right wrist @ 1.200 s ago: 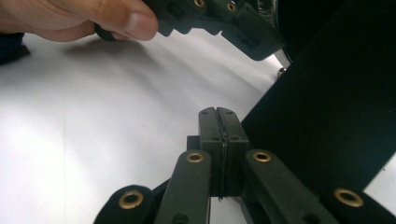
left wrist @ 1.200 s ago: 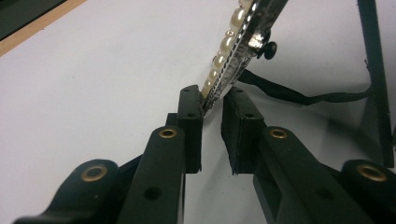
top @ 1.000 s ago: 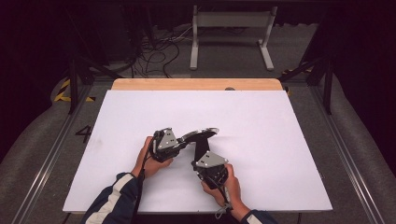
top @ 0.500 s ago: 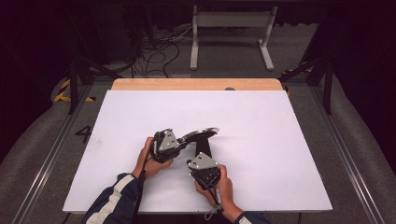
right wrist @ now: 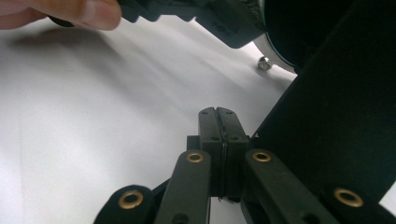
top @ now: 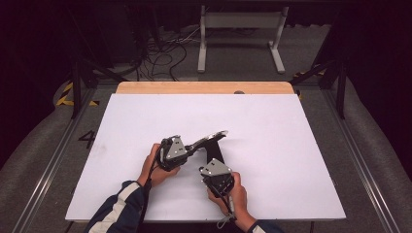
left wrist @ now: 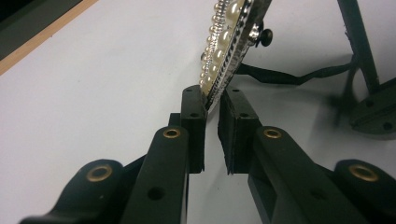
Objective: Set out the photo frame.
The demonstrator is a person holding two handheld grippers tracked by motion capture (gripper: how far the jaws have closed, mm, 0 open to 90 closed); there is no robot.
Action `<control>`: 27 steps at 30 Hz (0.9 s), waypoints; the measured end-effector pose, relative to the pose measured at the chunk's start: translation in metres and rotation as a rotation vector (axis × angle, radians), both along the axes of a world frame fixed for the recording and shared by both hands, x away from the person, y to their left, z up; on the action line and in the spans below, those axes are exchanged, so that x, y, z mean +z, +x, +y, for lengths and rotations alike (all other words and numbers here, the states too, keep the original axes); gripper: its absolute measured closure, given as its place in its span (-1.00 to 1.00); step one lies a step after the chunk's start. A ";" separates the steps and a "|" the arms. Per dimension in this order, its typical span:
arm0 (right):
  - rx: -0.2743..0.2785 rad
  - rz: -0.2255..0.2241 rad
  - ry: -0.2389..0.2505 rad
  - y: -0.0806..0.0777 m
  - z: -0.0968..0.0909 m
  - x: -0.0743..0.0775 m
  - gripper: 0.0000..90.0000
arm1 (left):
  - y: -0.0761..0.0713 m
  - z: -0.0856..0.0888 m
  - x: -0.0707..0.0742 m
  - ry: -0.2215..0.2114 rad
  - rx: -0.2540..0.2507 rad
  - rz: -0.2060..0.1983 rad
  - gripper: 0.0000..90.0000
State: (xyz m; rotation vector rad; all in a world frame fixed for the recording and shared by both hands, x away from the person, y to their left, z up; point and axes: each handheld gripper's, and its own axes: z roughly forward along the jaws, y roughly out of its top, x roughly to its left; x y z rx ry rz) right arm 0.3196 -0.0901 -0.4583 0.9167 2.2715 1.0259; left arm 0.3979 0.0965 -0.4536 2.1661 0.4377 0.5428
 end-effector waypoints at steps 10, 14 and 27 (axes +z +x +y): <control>-0.006 0.043 0.028 0.005 -0.014 0.003 1.00 | -0.003 -0.001 0.002 0.016 -0.014 0.001 0.81; -0.002 0.049 0.027 0.006 -0.020 0.002 1.00 | -0.004 -0.002 0.003 0.029 -0.025 0.001 0.81; 0.022 0.072 0.058 0.013 -0.036 0.001 1.00 | -0.004 -0.002 0.003 0.020 -0.035 0.004 0.80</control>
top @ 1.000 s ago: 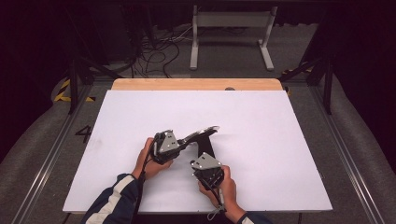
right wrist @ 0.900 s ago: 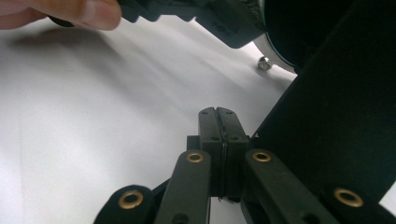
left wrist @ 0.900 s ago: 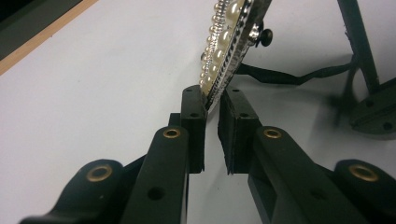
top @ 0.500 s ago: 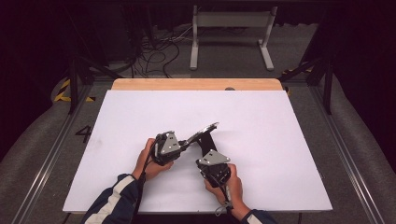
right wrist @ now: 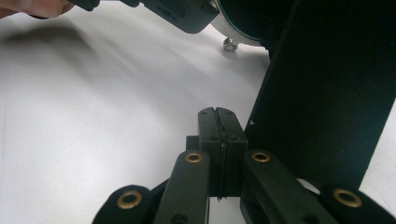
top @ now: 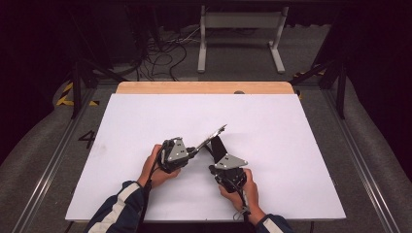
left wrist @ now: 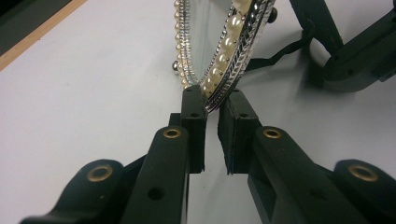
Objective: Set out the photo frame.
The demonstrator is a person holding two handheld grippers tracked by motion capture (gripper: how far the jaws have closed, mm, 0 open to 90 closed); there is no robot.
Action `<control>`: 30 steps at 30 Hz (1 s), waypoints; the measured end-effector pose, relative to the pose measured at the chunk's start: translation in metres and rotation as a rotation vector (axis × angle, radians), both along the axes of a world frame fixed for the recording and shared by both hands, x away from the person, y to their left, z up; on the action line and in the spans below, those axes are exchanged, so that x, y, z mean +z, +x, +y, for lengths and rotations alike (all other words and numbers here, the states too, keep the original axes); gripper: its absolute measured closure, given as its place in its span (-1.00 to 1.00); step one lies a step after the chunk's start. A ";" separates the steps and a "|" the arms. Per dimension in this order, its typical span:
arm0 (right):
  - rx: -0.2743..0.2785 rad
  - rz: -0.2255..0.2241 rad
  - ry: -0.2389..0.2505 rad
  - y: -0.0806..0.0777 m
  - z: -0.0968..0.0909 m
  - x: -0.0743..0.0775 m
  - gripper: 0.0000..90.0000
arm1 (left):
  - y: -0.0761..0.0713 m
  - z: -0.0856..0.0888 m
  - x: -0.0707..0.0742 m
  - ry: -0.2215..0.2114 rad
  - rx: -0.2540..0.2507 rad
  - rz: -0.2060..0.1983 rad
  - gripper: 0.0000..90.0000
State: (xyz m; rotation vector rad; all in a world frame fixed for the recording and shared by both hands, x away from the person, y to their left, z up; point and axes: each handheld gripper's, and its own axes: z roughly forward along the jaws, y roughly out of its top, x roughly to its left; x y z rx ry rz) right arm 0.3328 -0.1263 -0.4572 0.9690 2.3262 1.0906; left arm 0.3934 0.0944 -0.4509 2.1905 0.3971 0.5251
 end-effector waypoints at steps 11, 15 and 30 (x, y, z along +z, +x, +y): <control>0.026 0.011 0.005 0.002 -0.003 0.000 1.00 | 0.004 -0.008 -0.004 -0.027 0.000 0.010 0.46; 0.031 0.015 0.011 0.003 -0.004 0.001 1.00 | 0.006 -0.005 -0.002 -0.076 0.018 0.014 0.39; 0.035 0.020 0.011 0.005 -0.007 0.002 1.00 | -0.003 -0.001 0.012 -0.142 -0.050 -0.022 0.65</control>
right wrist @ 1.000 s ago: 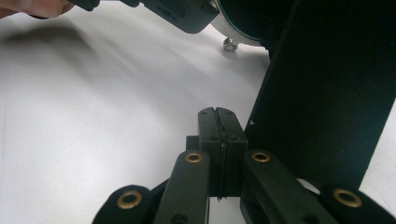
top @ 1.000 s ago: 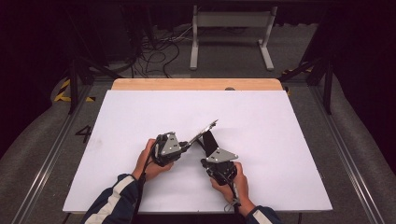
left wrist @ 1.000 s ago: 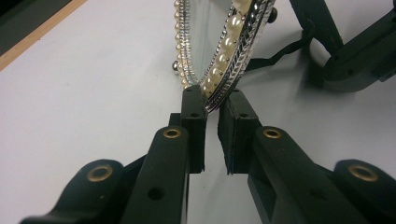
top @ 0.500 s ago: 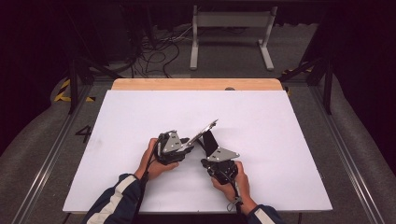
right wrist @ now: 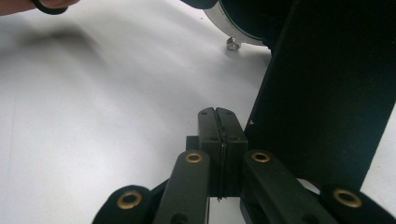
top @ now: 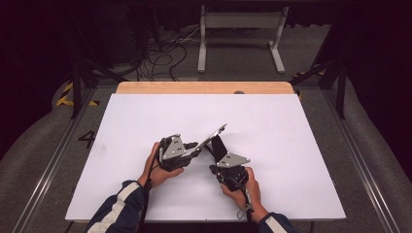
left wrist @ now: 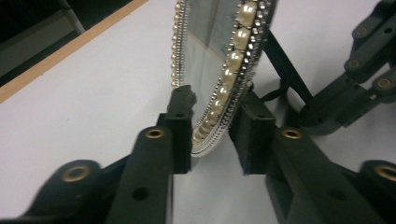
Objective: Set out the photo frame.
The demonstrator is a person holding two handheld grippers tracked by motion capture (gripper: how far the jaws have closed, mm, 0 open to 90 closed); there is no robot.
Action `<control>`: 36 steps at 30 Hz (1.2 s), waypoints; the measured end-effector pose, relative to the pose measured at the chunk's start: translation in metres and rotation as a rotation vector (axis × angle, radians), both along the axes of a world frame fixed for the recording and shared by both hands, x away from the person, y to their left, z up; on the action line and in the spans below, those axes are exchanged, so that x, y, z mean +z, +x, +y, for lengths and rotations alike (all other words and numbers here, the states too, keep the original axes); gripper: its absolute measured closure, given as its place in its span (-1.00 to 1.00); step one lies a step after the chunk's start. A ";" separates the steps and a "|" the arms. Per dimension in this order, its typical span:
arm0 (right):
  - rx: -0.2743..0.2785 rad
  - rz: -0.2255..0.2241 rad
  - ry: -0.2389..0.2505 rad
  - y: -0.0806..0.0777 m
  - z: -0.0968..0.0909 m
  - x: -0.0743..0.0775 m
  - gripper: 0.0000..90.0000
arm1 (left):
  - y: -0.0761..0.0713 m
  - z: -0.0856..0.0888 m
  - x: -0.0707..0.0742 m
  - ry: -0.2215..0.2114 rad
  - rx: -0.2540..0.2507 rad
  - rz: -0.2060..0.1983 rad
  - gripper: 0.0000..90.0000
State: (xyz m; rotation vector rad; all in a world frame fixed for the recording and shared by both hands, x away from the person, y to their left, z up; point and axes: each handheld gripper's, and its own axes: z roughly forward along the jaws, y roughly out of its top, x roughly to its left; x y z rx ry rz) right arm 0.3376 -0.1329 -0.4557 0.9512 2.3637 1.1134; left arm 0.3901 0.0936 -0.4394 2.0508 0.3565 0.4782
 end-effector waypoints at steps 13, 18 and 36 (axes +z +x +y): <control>-0.025 0.026 0.036 0.007 -0.012 0.001 1.00 | -0.007 -0.007 0.003 0.058 0.011 -0.041 0.73; -0.030 0.026 0.035 0.008 -0.014 0.001 1.00 | -0.011 -0.009 0.005 0.077 0.011 -0.052 0.74; -0.012 0.023 0.021 0.010 -0.023 0.005 1.00 | -0.016 -0.010 0.007 0.080 0.016 -0.036 0.70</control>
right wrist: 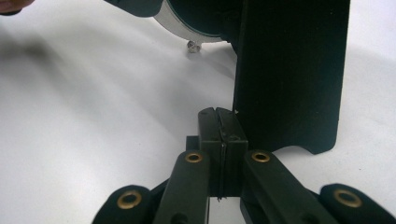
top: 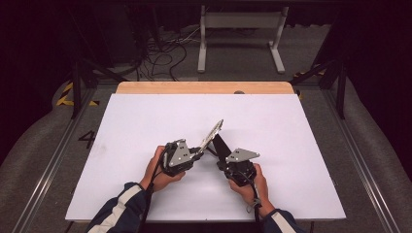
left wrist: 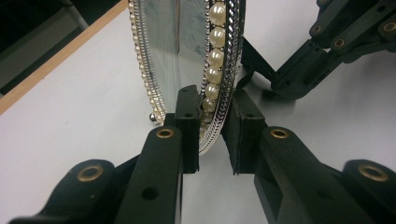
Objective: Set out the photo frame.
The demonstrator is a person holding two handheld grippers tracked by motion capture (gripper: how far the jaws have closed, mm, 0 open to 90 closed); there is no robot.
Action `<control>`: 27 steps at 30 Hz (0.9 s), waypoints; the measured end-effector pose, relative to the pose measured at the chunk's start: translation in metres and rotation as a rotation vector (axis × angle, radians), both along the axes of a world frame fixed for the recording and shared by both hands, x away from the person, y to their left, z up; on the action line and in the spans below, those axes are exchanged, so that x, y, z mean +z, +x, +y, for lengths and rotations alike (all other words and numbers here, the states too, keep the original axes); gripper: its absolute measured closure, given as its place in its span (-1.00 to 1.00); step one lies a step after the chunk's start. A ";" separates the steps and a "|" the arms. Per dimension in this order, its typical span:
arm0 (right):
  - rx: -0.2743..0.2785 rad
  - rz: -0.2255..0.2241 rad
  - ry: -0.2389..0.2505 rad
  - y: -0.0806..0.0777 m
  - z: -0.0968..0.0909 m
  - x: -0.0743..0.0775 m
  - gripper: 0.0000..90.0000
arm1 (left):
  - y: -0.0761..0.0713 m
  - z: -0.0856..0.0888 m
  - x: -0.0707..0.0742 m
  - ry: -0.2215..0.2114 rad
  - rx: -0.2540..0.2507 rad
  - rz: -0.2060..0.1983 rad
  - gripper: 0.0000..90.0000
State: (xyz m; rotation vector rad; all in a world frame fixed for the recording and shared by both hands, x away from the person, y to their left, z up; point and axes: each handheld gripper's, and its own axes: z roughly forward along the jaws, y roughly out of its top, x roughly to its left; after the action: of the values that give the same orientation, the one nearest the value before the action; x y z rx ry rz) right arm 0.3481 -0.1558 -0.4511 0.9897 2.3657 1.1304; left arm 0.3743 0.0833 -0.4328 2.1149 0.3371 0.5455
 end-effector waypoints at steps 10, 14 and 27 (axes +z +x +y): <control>0.010 -0.019 0.004 -0.002 0.012 -0.004 1.00 | 0.011 -0.005 -0.022 0.049 0.049 0.037 0.23; 0.004 -0.015 0.002 -0.001 0.012 -0.005 1.00 | 0.017 -0.006 -0.029 0.029 0.058 0.073 0.25; -0.034 0.003 -0.015 0.002 0.006 -0.006 1.00 | 0.012 -0.004 -0.024 0.050 0.030 0.017 0.63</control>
State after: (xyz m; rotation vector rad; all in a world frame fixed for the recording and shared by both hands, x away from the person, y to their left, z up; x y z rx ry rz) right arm 0.3504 -0.1502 -0.4567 1.0233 2.3467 1.0979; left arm 0.3862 0.0796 -0.4565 2.1671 0.3682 0.5593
